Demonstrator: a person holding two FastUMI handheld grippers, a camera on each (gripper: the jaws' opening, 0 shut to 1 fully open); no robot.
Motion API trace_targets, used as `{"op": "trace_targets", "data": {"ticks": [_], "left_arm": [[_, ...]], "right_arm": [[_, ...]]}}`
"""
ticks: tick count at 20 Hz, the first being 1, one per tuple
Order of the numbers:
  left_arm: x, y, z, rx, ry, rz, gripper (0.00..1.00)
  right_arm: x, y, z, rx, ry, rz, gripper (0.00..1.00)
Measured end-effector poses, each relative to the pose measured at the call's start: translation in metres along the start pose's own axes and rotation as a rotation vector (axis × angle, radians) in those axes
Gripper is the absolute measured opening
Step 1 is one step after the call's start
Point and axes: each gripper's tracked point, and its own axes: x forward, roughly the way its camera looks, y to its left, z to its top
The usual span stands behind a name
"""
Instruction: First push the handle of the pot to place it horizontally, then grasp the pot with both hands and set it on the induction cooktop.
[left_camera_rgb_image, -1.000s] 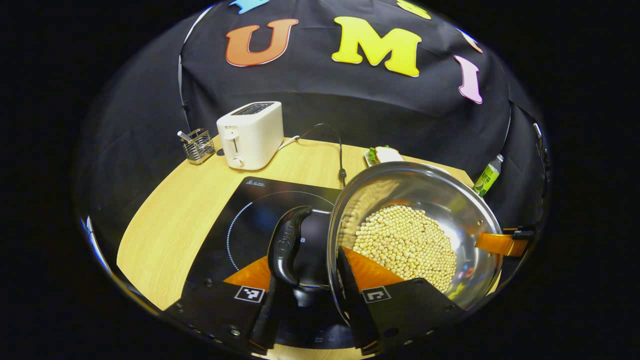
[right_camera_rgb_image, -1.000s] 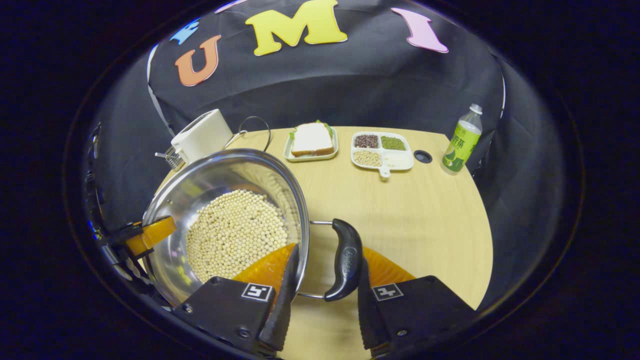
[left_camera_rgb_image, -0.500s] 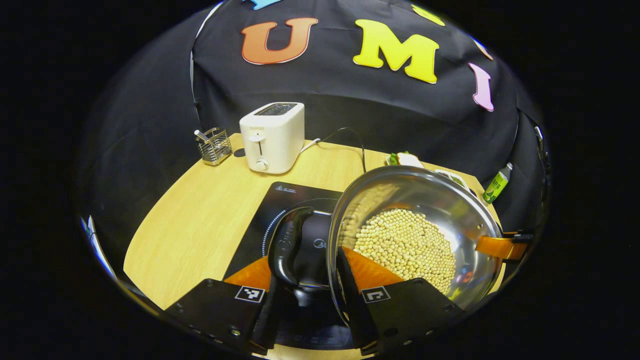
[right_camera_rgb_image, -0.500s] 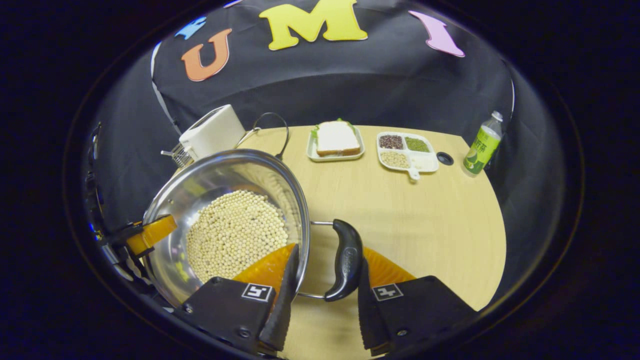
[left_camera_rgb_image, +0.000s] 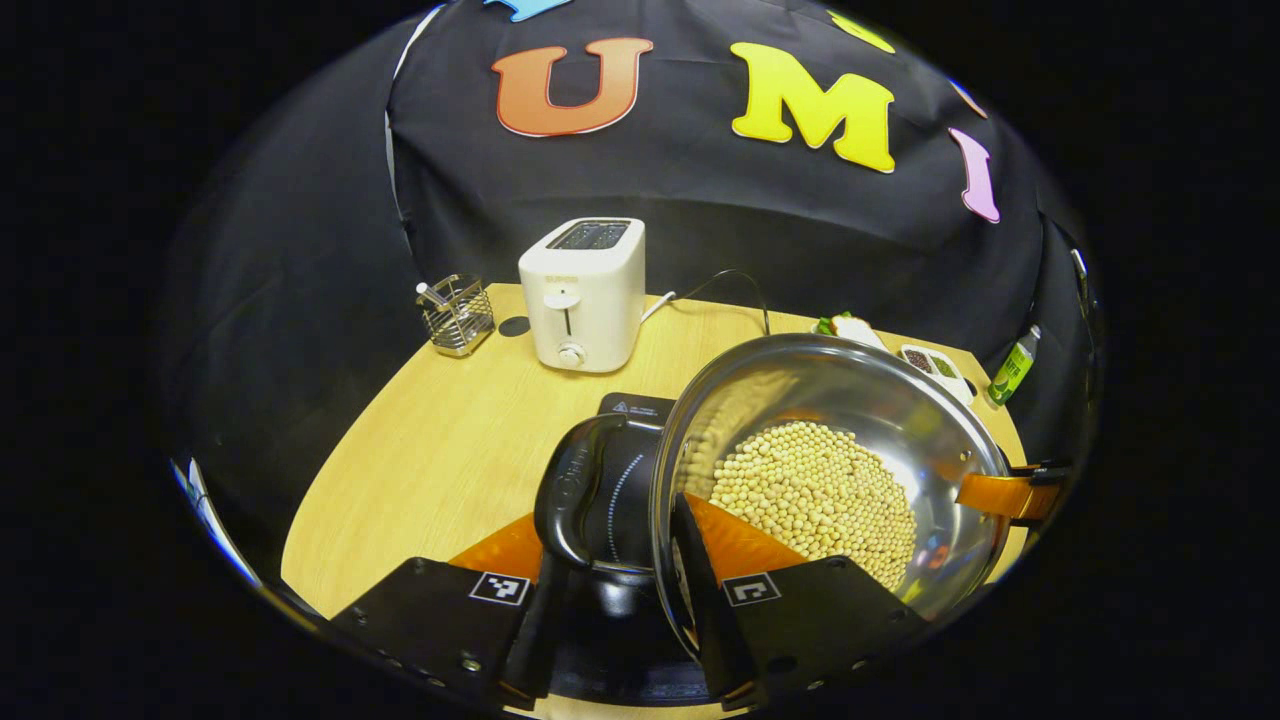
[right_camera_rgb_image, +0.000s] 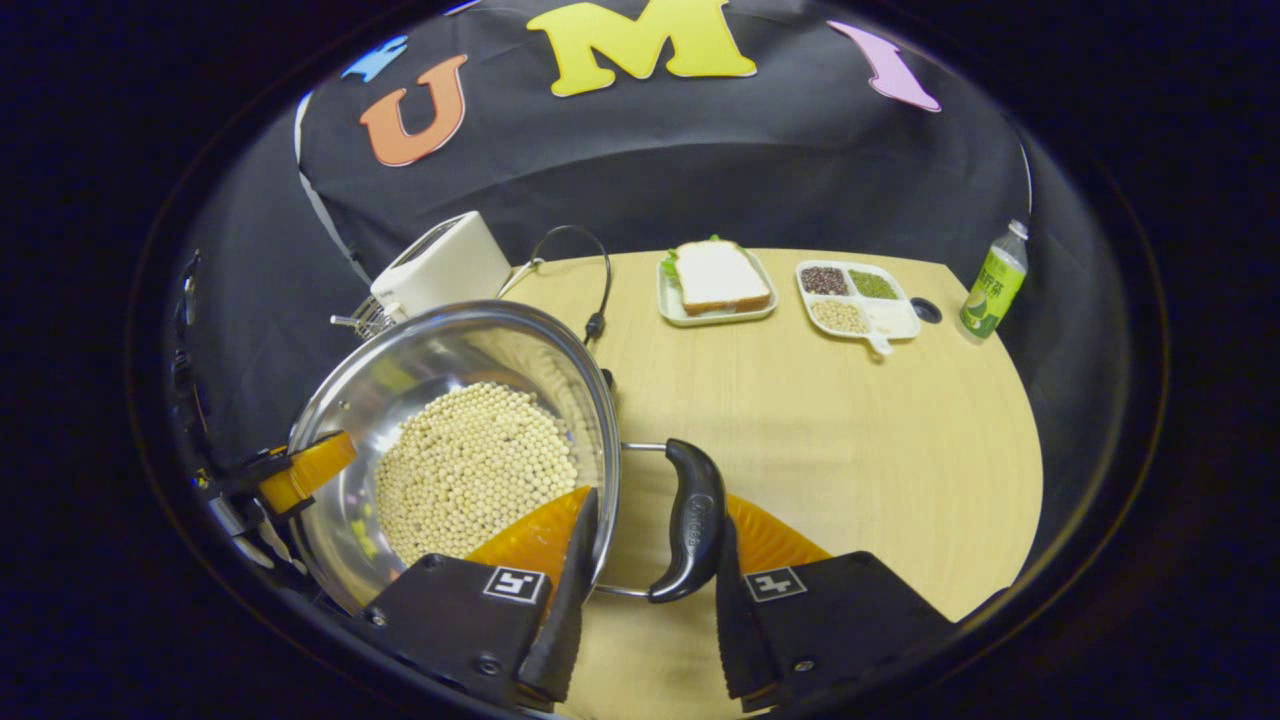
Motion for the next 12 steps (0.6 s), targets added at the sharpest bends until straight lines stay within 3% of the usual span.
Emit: {"op": "trace_targets", "data": {"ticks": [6, 7, 8, 9, 12], "left_arm": [[0.021, -0.001, -0.009, 0.006, 0.027, -0.031, 0.54], [0.021, 0.010, -0.012, 0.026, 0.014, -0.007, 0.42], [0.028, 0.006, -0.022, 0.007, 0.037, -0.036, 0.58], [0.026, 0.002, -0.031, -0.010, 0.059, -0.051, 0.45], [0.028, -0.002, -0.030, 0.017, 0.034, -0.062, 0.40]], "right_arm": [[0.012, 0.033, 0.002, 0.008, -0.014, 0.013, 0.56], [0.015, 0.031, 0.006, 0.008, -0.044, -0.009, 0.56], [0.022, 0.026, 0.004, 0.041, -0.039, -0.033, 0.57], [0.023, 0.021, 0.000, 0.057, -0.032, -0.042, 0.55], [0.027, 0.019, -0.016, 0.106, -0.002, -0.030, 0.55]]}}
